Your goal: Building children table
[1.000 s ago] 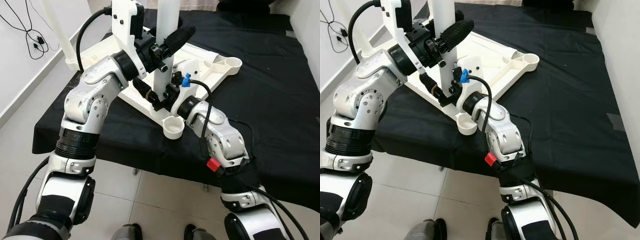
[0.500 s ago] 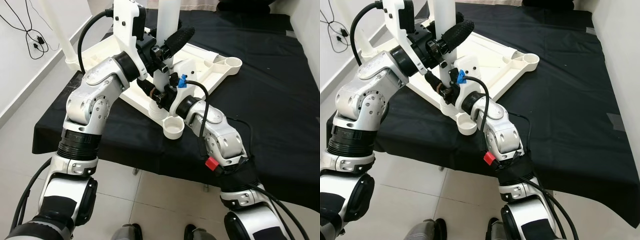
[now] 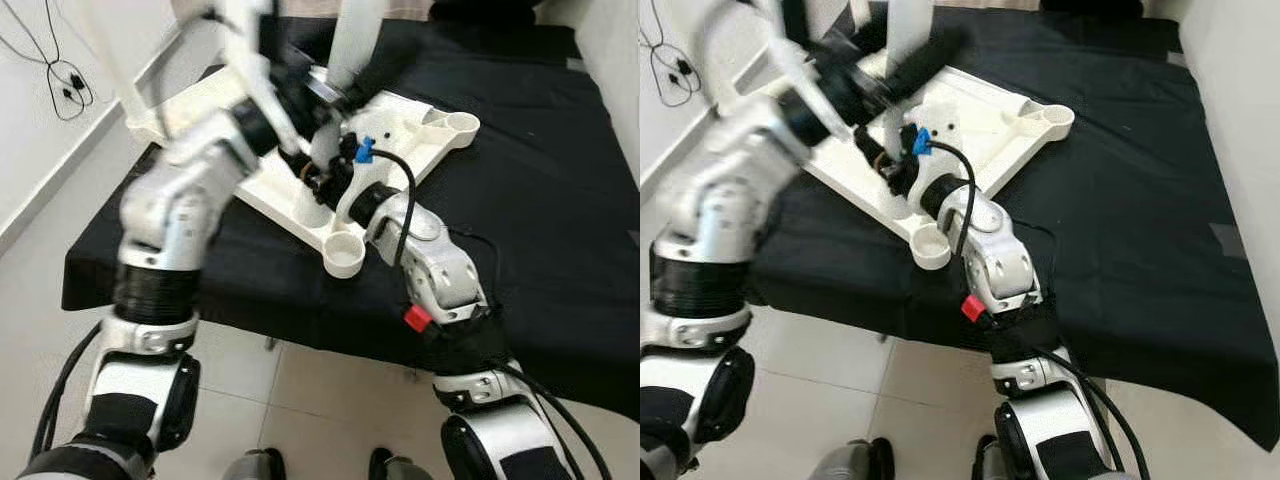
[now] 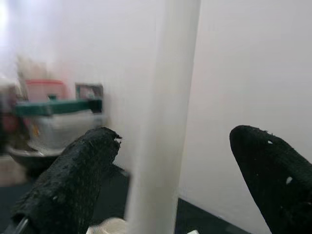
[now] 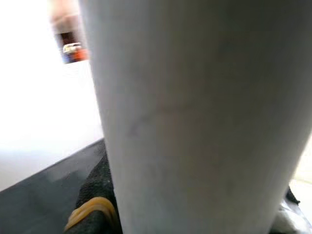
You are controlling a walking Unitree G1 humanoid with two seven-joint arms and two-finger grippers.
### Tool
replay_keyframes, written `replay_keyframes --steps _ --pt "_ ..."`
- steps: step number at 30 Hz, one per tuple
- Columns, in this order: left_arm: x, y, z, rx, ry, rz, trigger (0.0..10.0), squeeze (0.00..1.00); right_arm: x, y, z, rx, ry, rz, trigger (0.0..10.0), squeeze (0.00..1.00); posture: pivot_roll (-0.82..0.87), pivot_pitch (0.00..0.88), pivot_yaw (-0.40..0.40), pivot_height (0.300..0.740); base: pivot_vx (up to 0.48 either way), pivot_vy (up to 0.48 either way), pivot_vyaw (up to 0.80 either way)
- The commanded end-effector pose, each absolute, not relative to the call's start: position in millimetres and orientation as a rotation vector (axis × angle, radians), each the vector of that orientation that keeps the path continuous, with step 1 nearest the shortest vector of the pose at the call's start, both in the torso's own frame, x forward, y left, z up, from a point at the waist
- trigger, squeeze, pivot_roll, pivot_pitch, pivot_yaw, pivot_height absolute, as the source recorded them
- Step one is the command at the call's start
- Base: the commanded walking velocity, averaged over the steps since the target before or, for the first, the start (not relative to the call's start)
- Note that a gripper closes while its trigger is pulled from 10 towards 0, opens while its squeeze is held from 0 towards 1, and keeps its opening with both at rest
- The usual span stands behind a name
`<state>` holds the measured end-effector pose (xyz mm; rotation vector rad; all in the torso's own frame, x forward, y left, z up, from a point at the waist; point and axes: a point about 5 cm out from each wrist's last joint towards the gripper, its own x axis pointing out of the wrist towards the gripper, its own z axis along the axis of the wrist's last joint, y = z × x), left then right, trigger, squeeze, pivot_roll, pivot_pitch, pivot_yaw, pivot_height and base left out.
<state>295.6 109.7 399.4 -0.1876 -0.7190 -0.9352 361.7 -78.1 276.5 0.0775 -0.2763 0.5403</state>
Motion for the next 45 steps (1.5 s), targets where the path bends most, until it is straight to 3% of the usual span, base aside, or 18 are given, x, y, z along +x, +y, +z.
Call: replay_keyframes --steps 1,5,9,12,13,14,15,19,22,23,29,30,31,32,33,34,35,45 --pt "287 118 403 -0.179 -0.742 -0.914 10.0 1.00 364 -82 280 0.079 -0.299 0.509 0.0 0.00 0.01 0.213 0.046 0.740 0.000 0.000 0.00" --pt "282 130 407 -0.150 -0.764 -0.836 10.0 1.00 366 -85 281 0.079 -0.302 0.499 0.0 0.00 0.02 0.212 0.041 0.740 0.000 0.000 0.00" --pt "286 159 418 -0.105 -0.802 -0.573 10.0 1.00 367 -90 284 0.032 -0.325 0.487 0.0 0.00 0.02 0.211 0.038 0.740 0.000 0.000 0.00" --pt "283 161 416 -0.100 -0.786 -0.572 10.0 1.00 371 -99 285 -0.066 -0.347 0.421 0.0 0.00 0.02 0.210 0.038 0.740 0.000 0.000 0.00" --pt "276 155 405 -0.082 -0.737 -0.645 10.0 0.59 376 -112 288 -0.117 -0.368 0.343 0.0 0.00 0.02 0.215 0.039 0.740 0.000 0.000 0.00" --pt "276 155 405 -0.082 -0.737 -0.645 10.0 0.59 376 -112 288 -0.117 -0.368 0.343 0.0 0.00 0.02 0.215 0.039 0.740 0.000 0.000 0.00" --pt "264 136 372 -0.072 -0.607 -0.801 10.0 0.00 381 -133 299 -0.140 -0.414 0.256 0.0 0.00 0.03 0.216 0.038 0.740 0.000 0.000 0.00" --pt "246 108 299 -0.069 -0.350 -0.938 10.0 0.00 380 -150 317 -0.020 -0.470 0.268 0.0 0.00 0.03 0.229 0.043 0.740 0.000 0.000 0.00" --pt "240 103 278 -0.058 -0.276 -0.958 10.0 0.00 379 -151 320 0.023 -0.479 0.295 0.0 0.00 0.03 0.229 0.043 0.740 0.000 0.000 0.00" --pt "233 98 250 -0.032 -0.175 -0.971 10.0 0.00 377 -149 322 0.064 -0.481 0.368 10.0 0.00 0.03 0.243 0.043 0.740 0.000 0.000 0.00" --pt "210 96 195 -0.017 0.014 -0.972 10.0 0.00 367 -135 320 0.117 -0.483 0.621 10.0 0.00 0.03 0.274 0.038 0.740 0.000 0.000 0.00" --pt "198 96 173 -0.007 0.079 -0.952 10.0 0.00 359 -126 313 0.119 -0.458 0.808 10.0 0.00 0.04 0.293 0.037 0.740 0.000 0.000 0.00" --pt "198 96 173 -0.007 0.079 -0.952 10.0 0.00 359 -126 313 0.119 -0.458 0.808 10.0 0.00 0.04 0.293 0.037 0.740 0.000 0.000 0.00" --pt "186 98 157 0.018 0.123 -0.920 10.0 0.00 349 -120 305 0.143 -0.434 1.036 10.0 0.00 0.05 0.315 0.039 0.740 0.000 0.000 0.00" --pt "186 98 157 0.018 0.123 -0.920 10.0 0.00 349 -120 305 0.143 -0.434 1.036 10.0 0.00 0.05 0.315 0.039 0.740 0.000 0.000 0.00" --pt "168 101 144 0.048 0.158 -0.896 10.0 0.00 334 -115 299 0.151 -0.415 1.300 10.0 0.00 0.07 0.347 0.045 0.740 0.000 0.000 0.00" --pt "167 103 145 0.040 0.156 -0.865 10.0 0.00 333 -111 297 0.136 -0.396 1.369 10.0 0.00 0.07 0.347 0.045 0.740 0.000 0.000 0.00" --pt "152 95 156 0.045 0.091 -0.878 10.0 0.00 313 -80 283 -0.103 -0.336 1.662 10.0 0.00 0.10 0.402 0.068 0.740 0.000 0.000 0.00"
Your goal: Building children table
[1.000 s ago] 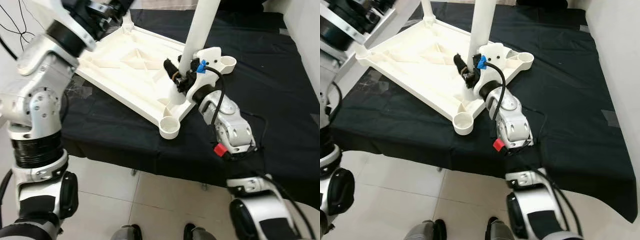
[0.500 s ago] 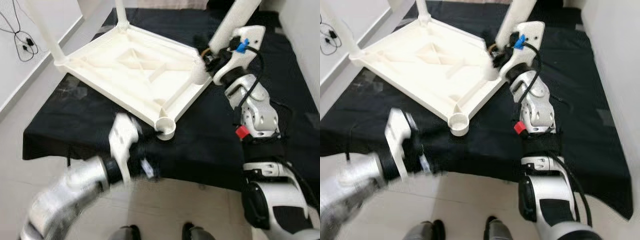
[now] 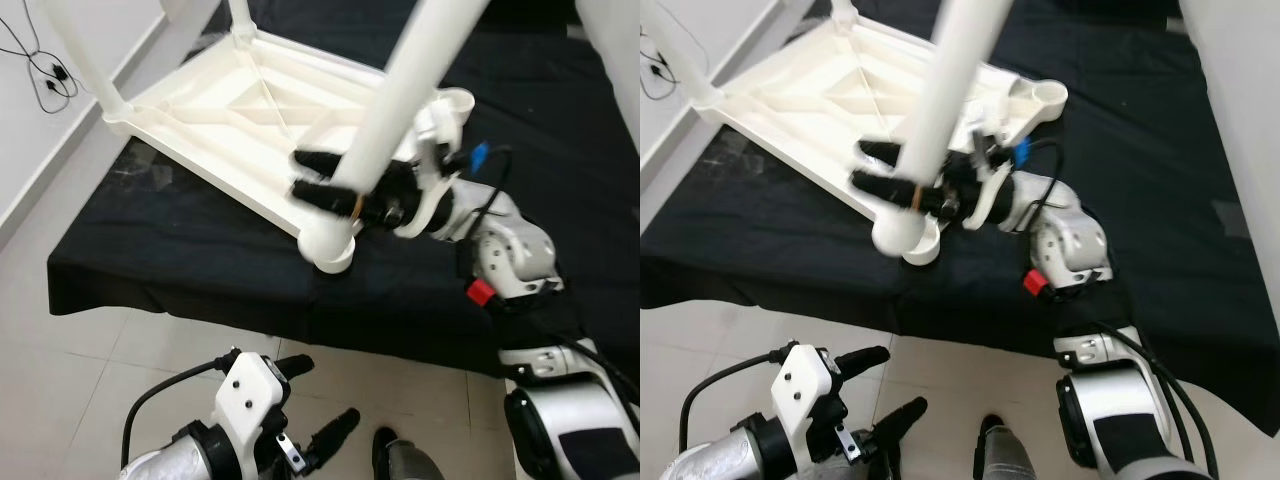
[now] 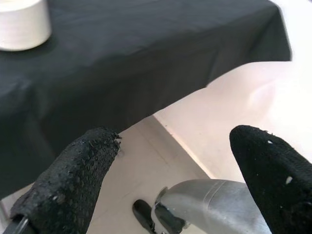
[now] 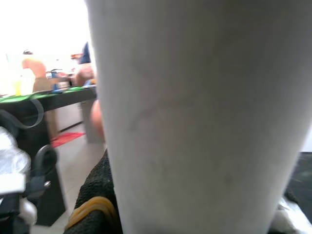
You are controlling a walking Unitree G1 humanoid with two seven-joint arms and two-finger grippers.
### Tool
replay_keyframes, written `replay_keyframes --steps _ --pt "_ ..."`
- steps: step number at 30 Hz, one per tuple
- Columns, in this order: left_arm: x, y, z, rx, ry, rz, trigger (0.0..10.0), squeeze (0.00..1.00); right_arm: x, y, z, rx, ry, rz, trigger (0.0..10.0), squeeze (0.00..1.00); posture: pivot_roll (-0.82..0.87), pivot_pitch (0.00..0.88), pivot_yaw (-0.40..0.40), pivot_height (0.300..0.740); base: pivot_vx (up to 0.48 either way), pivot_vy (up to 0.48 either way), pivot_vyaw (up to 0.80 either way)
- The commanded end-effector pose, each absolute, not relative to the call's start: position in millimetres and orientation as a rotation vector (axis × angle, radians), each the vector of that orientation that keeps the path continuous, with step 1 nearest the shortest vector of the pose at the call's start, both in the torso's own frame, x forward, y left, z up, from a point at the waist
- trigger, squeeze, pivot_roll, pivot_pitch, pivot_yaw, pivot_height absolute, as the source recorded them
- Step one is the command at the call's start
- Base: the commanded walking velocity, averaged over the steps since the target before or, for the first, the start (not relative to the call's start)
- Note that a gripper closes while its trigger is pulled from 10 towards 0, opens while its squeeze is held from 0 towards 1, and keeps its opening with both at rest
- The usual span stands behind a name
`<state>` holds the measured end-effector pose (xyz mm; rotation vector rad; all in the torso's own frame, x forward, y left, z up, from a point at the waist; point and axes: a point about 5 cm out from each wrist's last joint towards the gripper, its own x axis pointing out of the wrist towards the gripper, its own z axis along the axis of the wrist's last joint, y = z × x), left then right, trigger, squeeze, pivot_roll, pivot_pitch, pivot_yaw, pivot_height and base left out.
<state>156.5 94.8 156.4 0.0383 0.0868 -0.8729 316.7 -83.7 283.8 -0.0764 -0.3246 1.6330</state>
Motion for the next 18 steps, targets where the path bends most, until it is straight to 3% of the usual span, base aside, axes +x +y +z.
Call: replay_keyframes --steps 1,7,18 --pt "151 93 158 0.044 0.075 -0.888 10.0 0.00 312 -75 281 -0.151 -0.342 1.676 10.0 0.00 0.11 0.410 0.072 0.740 0.000 0.000 0.00" --pt "142 90 162 -0.003 0.036 -0.901 10.0 0.00 313 -61 287 -0.294 -0.373 1.698 10.0 0.00 0.11 0.448 0.077 0.740 0.000 0.000 0.00" --pt "131 86 166 -0.017 0.022 -0.895 10.0 0.00 332 -42 295 -0.361 -0.366 1.626 10.0 0.00 0.12 0.475 0.050 0.740 0.000 0.000 0.00"
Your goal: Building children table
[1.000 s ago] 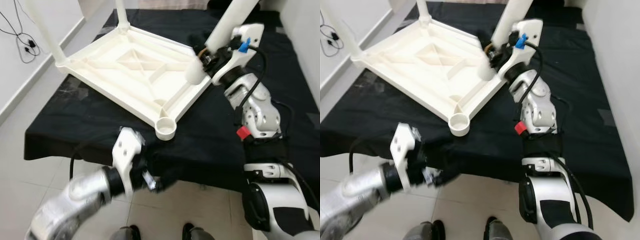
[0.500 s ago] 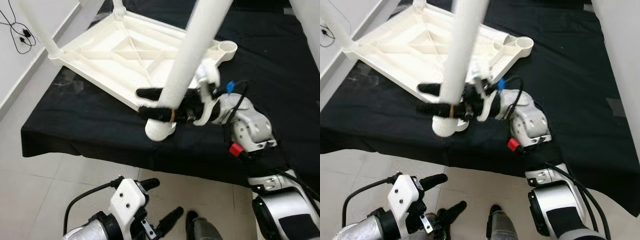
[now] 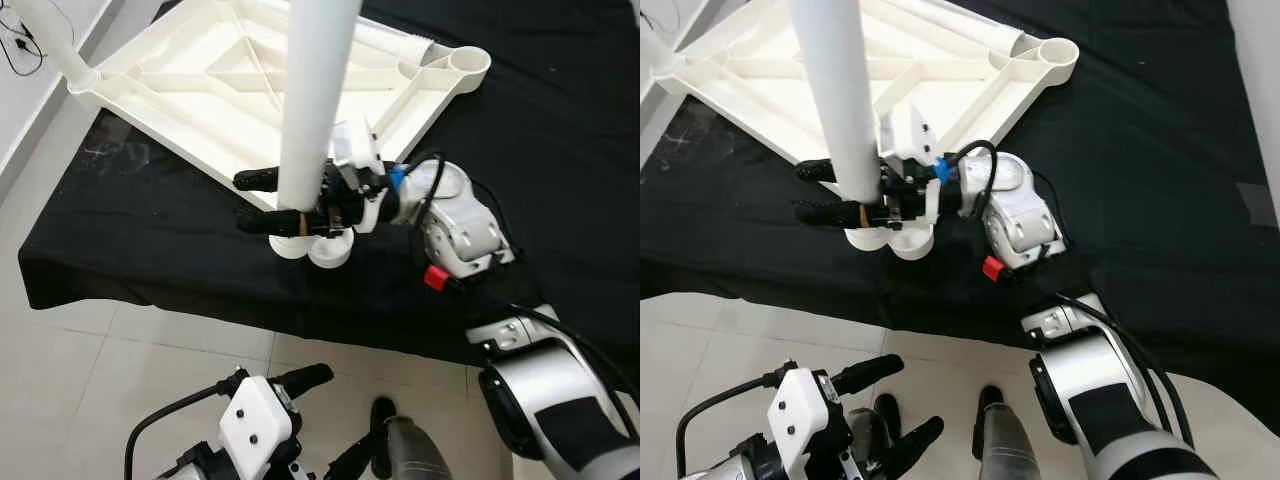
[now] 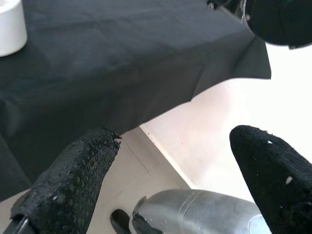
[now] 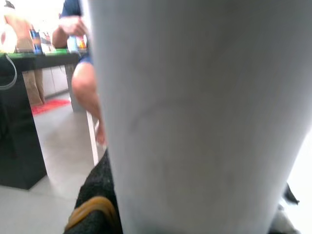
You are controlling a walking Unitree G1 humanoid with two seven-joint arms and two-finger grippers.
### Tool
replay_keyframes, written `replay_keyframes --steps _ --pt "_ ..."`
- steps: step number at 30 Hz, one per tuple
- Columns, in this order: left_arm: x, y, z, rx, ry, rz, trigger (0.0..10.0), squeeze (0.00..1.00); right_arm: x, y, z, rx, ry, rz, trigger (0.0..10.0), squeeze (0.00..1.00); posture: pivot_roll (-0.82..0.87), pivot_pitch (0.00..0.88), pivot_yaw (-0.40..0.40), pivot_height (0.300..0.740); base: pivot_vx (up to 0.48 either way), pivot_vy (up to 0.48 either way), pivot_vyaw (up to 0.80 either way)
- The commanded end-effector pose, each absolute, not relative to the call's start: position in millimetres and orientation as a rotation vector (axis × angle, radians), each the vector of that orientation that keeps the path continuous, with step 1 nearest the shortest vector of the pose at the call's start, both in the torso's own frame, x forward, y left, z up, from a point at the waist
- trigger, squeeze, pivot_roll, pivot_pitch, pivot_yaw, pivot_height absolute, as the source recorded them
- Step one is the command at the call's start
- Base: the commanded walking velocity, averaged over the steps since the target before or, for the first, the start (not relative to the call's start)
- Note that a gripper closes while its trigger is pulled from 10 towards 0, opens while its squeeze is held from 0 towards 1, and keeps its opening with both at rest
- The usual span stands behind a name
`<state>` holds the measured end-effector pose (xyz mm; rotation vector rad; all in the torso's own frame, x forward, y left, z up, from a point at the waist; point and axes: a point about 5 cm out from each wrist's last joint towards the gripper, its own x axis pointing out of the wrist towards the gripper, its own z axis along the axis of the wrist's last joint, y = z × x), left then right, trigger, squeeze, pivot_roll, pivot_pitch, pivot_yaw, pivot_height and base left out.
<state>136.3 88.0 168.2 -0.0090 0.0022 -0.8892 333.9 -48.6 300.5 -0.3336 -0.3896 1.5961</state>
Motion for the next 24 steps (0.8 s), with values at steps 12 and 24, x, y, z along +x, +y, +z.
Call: replay_keyframes --steps 12,24 --pt "128 85 168 -0.019 0.001 -0.880 10.0 0.00 341 -62 309 -0.402 -0.320 1.722 10.0 0.00 0.12 0.492 0.035 0.740 0.000 0.000 0.00" --pt "127 83 170 -0.018 -0.009 -0.876 10.0 0.00 343 -71 310 -0.414 -0.287 1.801 10.0 0.00 0.11 0.510 0.037 0.740 0.000 0.000 0.00"
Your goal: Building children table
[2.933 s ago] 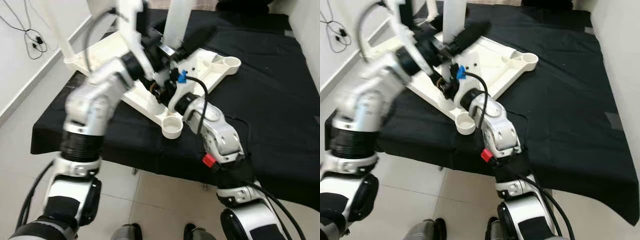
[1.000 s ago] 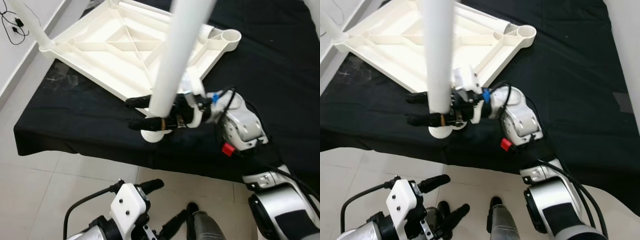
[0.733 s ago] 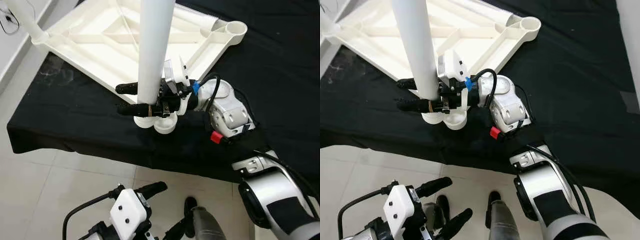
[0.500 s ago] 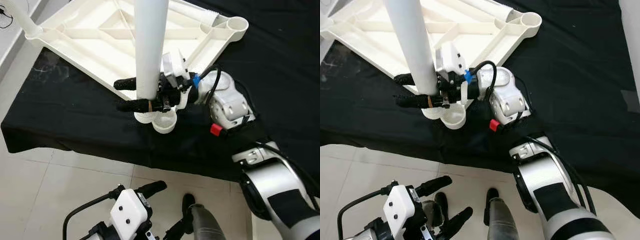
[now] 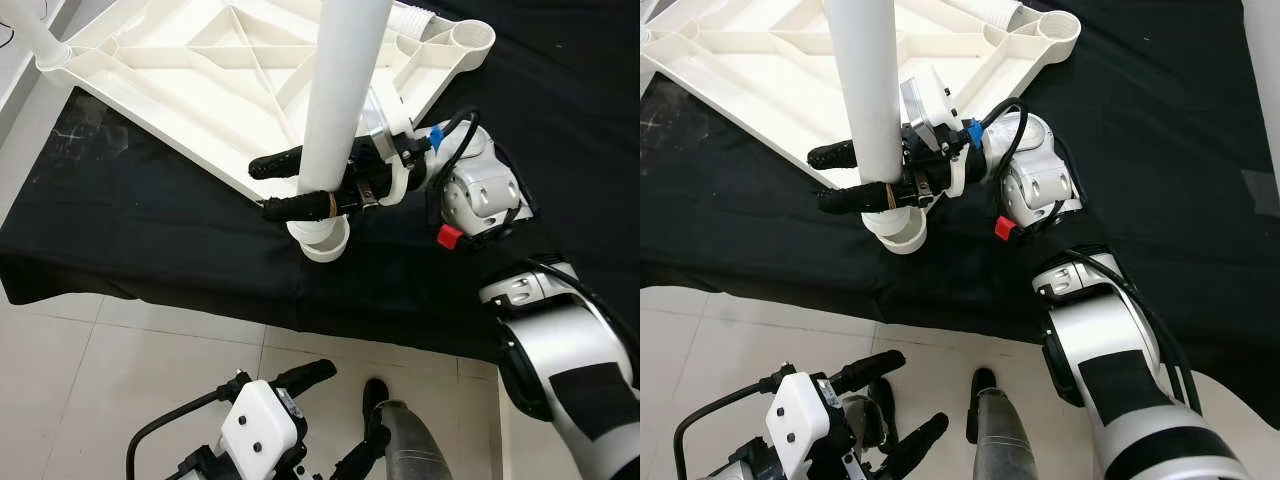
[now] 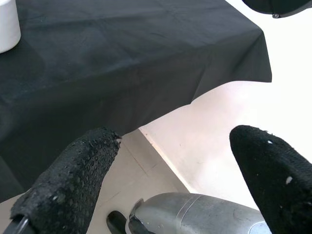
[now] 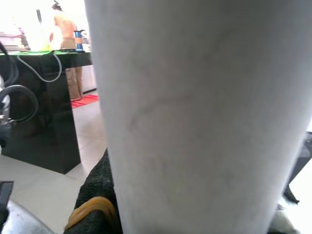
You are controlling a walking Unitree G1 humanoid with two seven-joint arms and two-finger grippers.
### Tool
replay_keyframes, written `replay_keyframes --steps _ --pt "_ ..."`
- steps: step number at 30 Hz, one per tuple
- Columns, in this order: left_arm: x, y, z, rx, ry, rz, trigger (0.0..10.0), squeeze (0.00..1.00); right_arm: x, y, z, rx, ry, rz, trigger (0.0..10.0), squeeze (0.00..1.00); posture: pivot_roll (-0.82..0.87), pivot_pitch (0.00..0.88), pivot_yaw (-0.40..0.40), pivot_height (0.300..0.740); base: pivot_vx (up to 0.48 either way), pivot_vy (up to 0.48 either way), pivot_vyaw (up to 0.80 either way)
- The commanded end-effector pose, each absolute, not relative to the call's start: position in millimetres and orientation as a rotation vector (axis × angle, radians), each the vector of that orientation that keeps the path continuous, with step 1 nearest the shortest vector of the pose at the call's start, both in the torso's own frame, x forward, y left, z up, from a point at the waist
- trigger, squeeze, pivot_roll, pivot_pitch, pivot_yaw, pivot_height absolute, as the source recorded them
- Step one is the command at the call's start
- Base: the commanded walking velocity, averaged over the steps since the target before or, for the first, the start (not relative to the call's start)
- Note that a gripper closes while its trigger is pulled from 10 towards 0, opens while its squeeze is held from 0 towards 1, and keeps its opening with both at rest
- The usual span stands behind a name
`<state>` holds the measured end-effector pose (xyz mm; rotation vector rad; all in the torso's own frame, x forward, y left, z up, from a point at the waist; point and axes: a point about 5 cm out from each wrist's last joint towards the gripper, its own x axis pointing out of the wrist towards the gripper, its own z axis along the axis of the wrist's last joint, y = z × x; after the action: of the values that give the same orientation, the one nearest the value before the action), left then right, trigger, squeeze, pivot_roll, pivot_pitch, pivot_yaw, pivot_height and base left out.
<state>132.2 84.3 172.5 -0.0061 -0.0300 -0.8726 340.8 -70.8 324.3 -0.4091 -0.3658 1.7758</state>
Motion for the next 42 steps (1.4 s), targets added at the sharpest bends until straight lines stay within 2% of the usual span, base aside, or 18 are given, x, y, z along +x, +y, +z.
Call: replay_keyframes --steps 1,11,32,35,42 --pt "127 83 170 -0.019 -0.010 -0.878 10.0 0.00 342 -72 310 -0.410 -0.279 1.820 10.0 0.00 0.11 0.510 0.037 0.740 0.000 0.000 0.00" --pt "128 83 171 -0.016 -0.014 -0.880 10.0 0.00 337 -74 308 -0.447 -0.233 1.869 10.0 0.00 0.11 0.519 0.039 0.740 0.000 0.000 0.00" --pt "129 83 173 -0.015 -0.022 -0.877 10.0 0.00 323 -64 293 -0.705 -0.134 1.972 10.0 0.00 0.11 0.521 0.036 0.740 0.000 0.000 0.00" --pt "130 83 173 -0.014 -0.024 -0.877 10.0 0.00 319 -52 297 -0.639 -0.133 2.033 10.0 0.00 0.10 0.519 0.024 0.740 0.000 0.000 0.00" --pt "131 82 172 -0.014 -0.027 -0.871 10.0 0.00 324 -46 300 -0.578 -0.134 2.036 10.0 0.00 0.10 0.515 0.018 0.740 0.000 0.000 0.00"
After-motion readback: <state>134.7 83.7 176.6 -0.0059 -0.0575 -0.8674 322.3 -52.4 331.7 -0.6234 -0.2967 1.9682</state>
